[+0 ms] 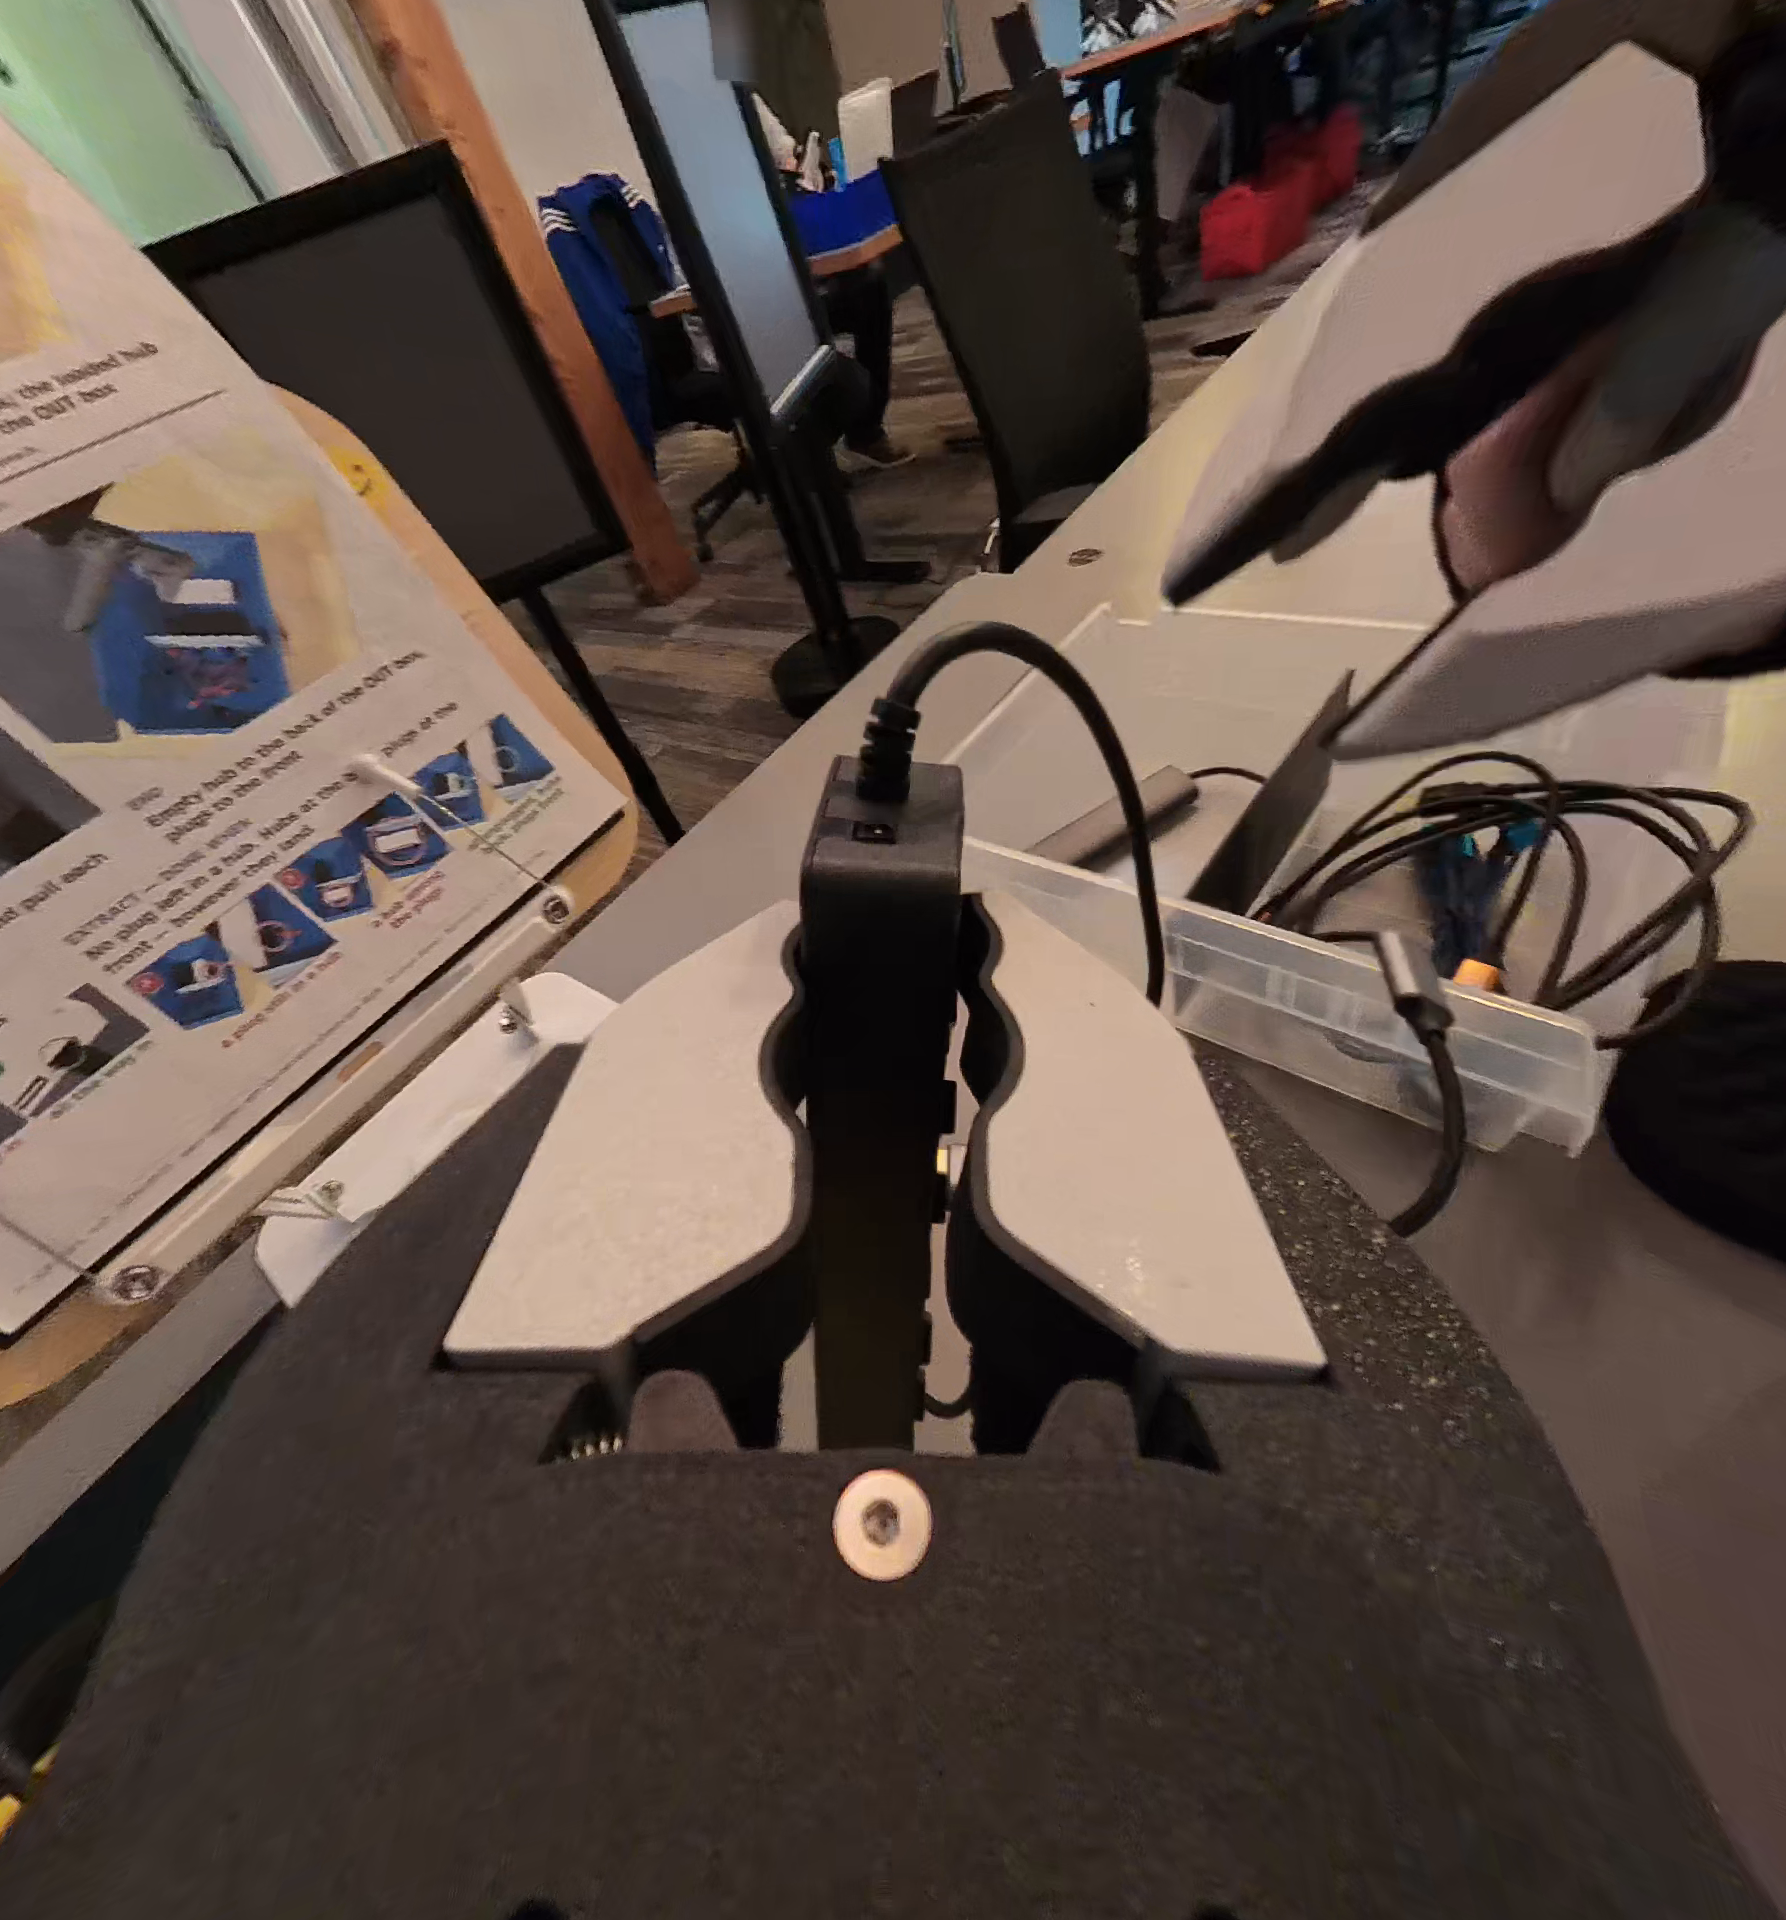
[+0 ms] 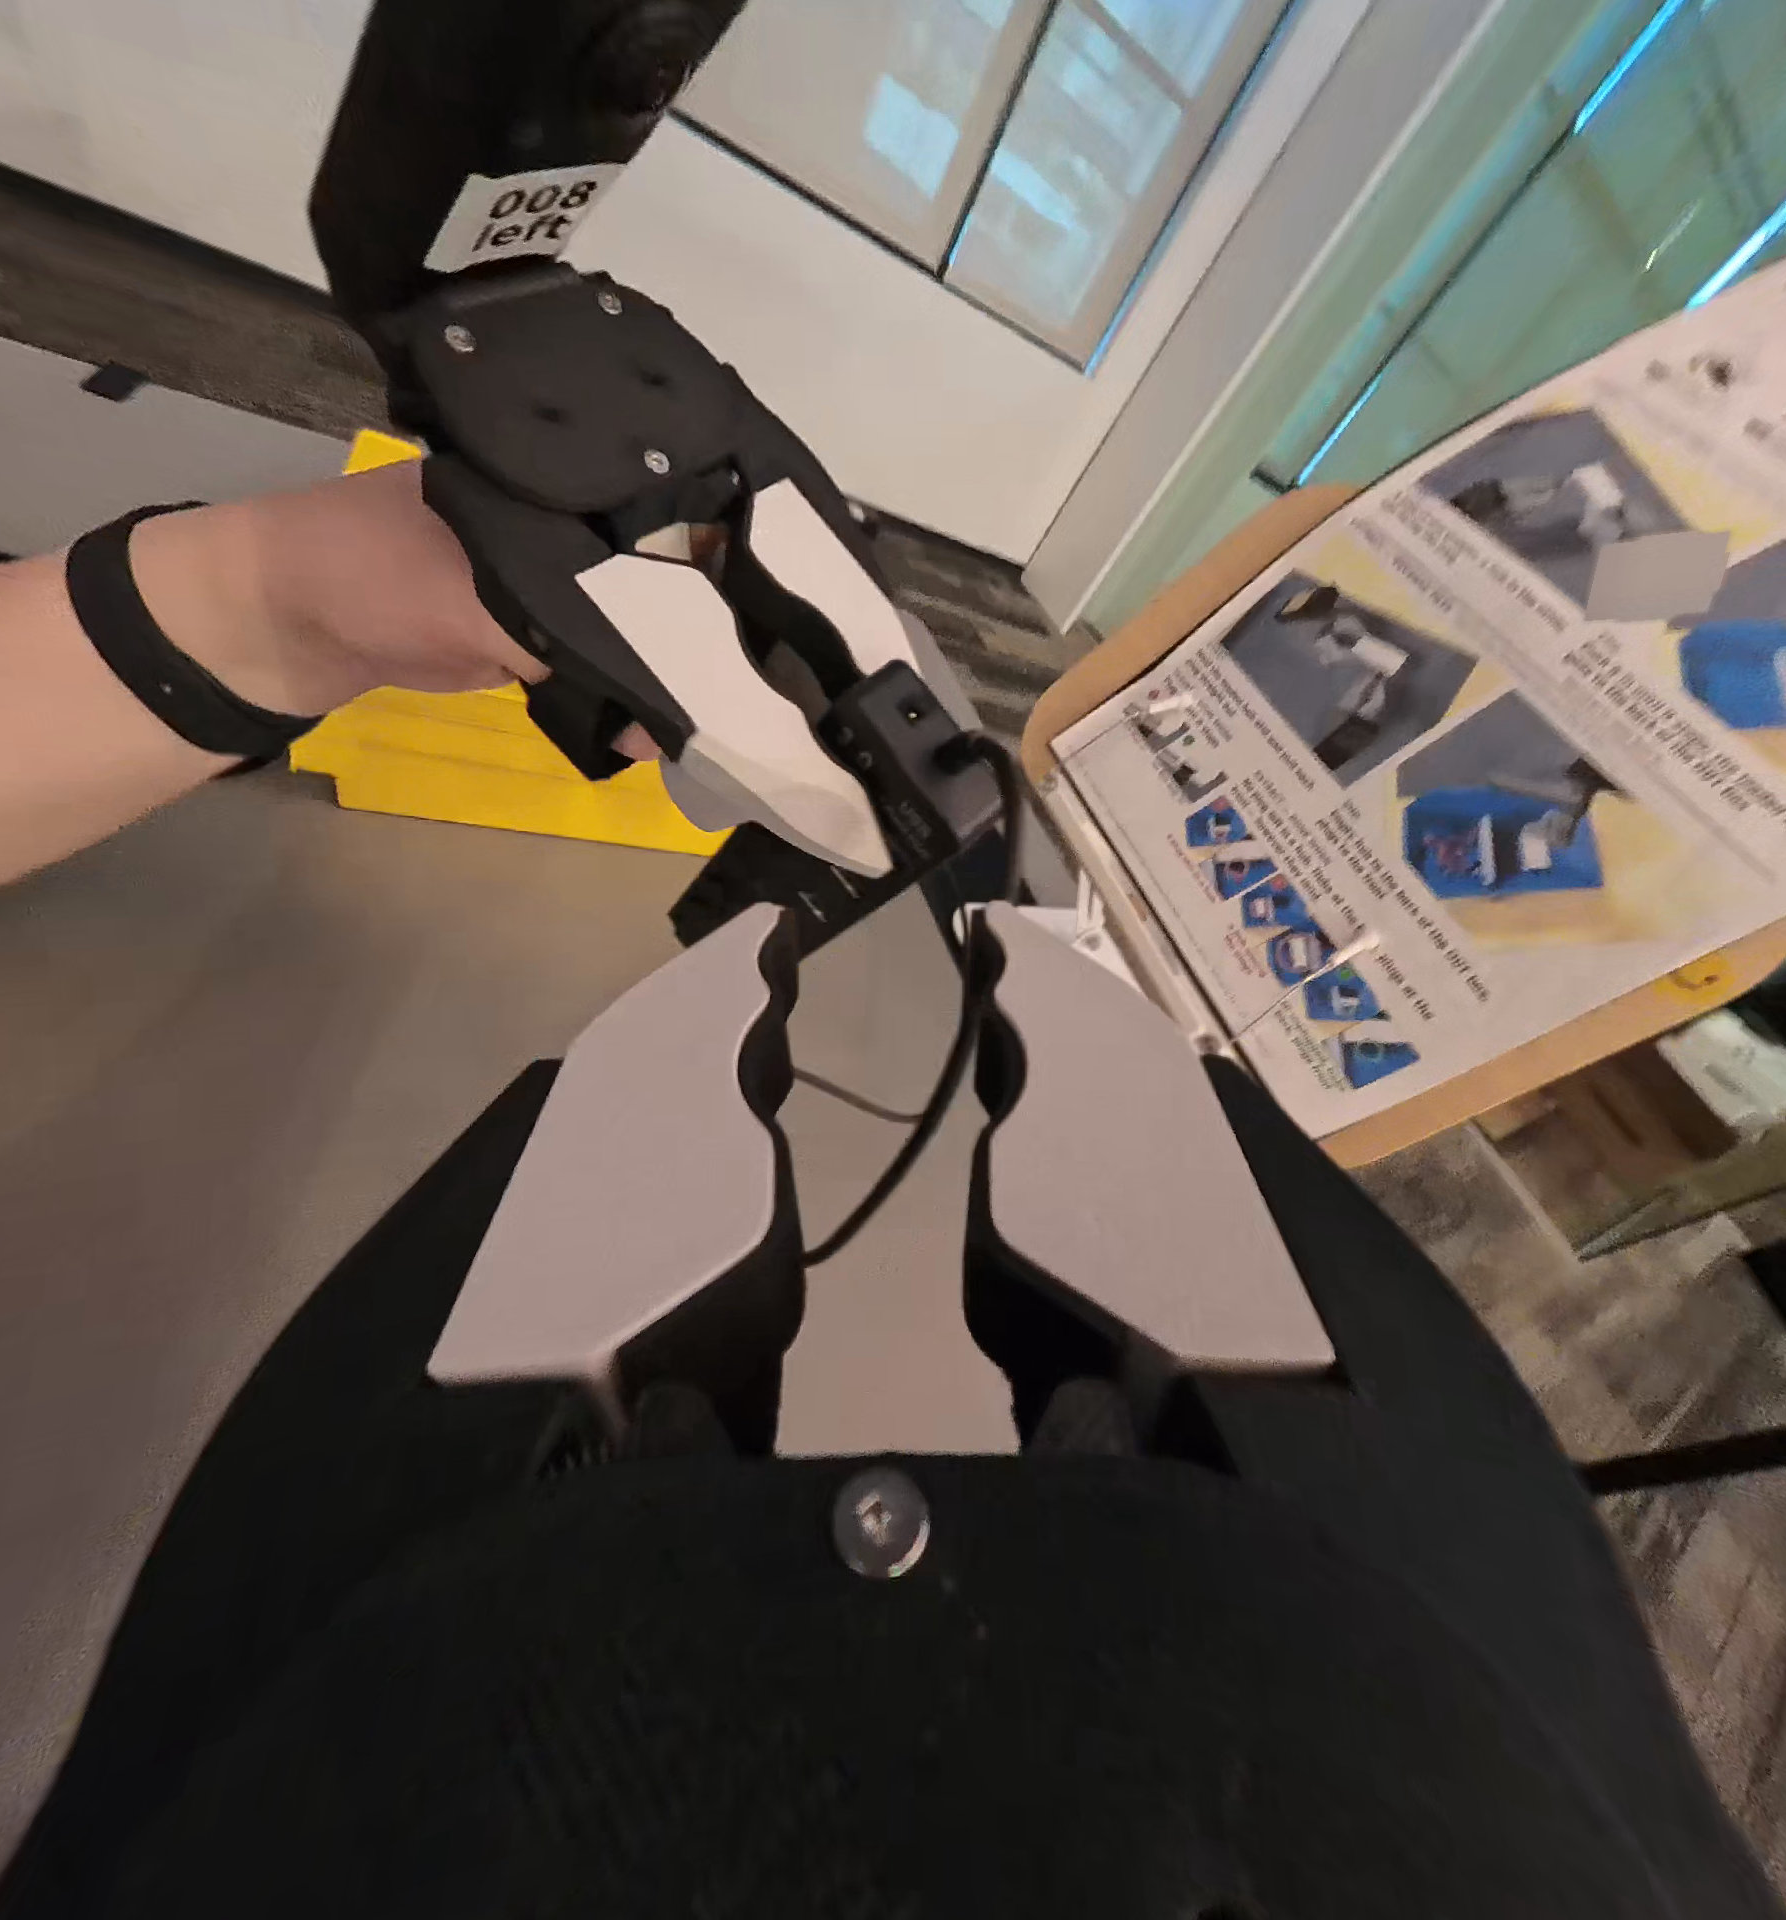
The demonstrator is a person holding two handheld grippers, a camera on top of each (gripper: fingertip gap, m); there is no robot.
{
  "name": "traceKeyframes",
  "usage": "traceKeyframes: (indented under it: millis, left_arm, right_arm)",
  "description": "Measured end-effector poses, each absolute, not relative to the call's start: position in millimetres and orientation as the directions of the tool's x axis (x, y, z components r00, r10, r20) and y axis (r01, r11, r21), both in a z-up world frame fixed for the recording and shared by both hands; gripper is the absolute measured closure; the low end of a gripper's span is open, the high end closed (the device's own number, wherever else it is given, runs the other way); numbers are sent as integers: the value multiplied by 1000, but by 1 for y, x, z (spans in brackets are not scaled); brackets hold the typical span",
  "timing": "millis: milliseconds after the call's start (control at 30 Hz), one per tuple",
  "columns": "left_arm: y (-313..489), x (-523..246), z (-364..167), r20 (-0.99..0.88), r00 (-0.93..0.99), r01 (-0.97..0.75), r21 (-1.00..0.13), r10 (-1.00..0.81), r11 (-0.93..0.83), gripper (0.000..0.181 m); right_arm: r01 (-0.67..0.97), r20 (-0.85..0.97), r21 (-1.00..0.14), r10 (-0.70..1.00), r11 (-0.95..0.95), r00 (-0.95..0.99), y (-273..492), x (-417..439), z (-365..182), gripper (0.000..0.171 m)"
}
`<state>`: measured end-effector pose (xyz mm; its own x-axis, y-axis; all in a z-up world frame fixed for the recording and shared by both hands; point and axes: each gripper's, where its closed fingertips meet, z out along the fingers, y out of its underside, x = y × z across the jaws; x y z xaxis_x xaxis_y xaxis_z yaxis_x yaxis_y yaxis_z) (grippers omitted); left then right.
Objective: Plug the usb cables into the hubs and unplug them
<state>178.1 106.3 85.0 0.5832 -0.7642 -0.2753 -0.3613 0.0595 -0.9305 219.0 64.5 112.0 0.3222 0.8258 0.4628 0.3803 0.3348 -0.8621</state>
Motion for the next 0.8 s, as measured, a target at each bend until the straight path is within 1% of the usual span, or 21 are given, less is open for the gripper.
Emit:
traceKeyframes:
  millis: [33,100,133,200,233,267,333,367,400,467,533,567,633,700,800]
  left_arm:
    - [102,179,85,-264,570,-356,-933,-778,56,157]
    - [90,183,87,-250,518,-355,-933,-818,61,157]
    - [83,185,88,-248,490,-352,-933,-836,71,156]
    - [68,190,93,-252,424,-343,-933,-870,103,156]
    - [60,192,95,-250,393,-337,-934,-885,114,156]
    - [53,193,99,-245,366,-321,-939,-898,125,156]
    - [42,194,108,-226,328,-275,-952,-917,136,156]
    - [38,195,111,-215,313,-254,-957,-925,136,156]
    - [36,195,114,-204,303,-237,-962,-931,134,156]
    - [34,195,116,-189,287,-219,-967,-939,128,157]
    - [35,196,115,-171,282,-211,-971,-944,112,157]
    - [35,197,113,-167,277,-215,-971,-946,108,157]
    - [38,197,110,-164,284,-224,-969,-945,101,157]
    - [37,196,110,-153,270,-213,-972,-951,95,157]
    - [39,193,109,-159,278,-221,-970,-947,97,157]
  right_arm:
    - [362,469,-863,827,353,311,64,224,113,139]
    - [302,417,-895,856,328,306,70,234,111,135]
    - [252,360,-923,882,290,304,75,237,110,132]
    - [122,210,-975,950,186,230,77,240,107,131]
    - [44,129,-991,974,123,186,78,242,107,133]
    - [-20,38,-999,986,42,164,85,244,107,139]
    - [-67,-99,-994,986,-91,135,97,243,100,142]
    - [-41,-111,-993,989,-107,95,93,238,93,142]
    - [4,-82,-997,995,-82,57,86,229,86,142]
    - [67,36,-997,999,33,40,76,210,75,140]
    - [85,104,-991,994,105,-17,61,189,70,130]
    - [87,106,-990,993,110,-49,54,180,68,129]
    - [78,116,-990,992,119,-52,52,170,67,132]
    - [58,106,-992,990,112,-97,45,166,66,137]
    - [50,50,-997,984,60,-173,34,165,67,130]
